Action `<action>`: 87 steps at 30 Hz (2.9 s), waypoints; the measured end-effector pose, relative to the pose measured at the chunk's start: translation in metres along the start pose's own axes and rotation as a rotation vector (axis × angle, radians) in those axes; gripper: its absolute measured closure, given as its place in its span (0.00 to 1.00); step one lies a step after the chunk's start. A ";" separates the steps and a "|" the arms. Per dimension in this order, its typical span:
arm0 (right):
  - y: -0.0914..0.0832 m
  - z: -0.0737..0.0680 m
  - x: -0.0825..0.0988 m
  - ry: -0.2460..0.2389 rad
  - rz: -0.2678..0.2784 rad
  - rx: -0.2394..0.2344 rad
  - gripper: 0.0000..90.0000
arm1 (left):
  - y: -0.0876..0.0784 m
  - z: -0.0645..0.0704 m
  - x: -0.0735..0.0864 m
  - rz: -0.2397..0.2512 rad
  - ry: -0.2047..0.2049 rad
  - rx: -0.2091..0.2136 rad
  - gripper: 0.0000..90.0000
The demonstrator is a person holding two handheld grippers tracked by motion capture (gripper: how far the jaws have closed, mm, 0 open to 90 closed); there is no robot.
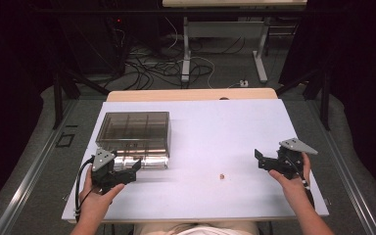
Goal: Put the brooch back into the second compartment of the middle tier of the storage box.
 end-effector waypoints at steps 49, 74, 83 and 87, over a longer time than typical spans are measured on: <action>0.001 -0.017 0.005 -0.003 0.002 -0.062 0.00 | 0.013 0.111 -0.021 -0.022 0.160 0.187 0.21; 0.003 -0.018 0.007 0.009 -0.001 -0.077 0.00 | 0.036 0.169 -0.046 -0.033 0.170 0.187 0.26; 0.002 -0.016 0.007 0.016 0.002 -0.075 0.00 | 0.045 0.188 -0.042 -0.062 0.158 0.240 0.32; 0.003 -0.016 0.008 0.021 0.008 -0.079 0.00 | 0.049 0.198 -0.038 -0.071 0.190 0.263 0.33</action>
Point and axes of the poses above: each handheld gripper's, and its own axes: y roughly forward along the jaws, x roughly out of its underside, z roughly to its right, the point moved 7 cm from there along y, roughly forward along the jaws, and after that the axes turned 13 degrees about -x, right-handed, at the moved point
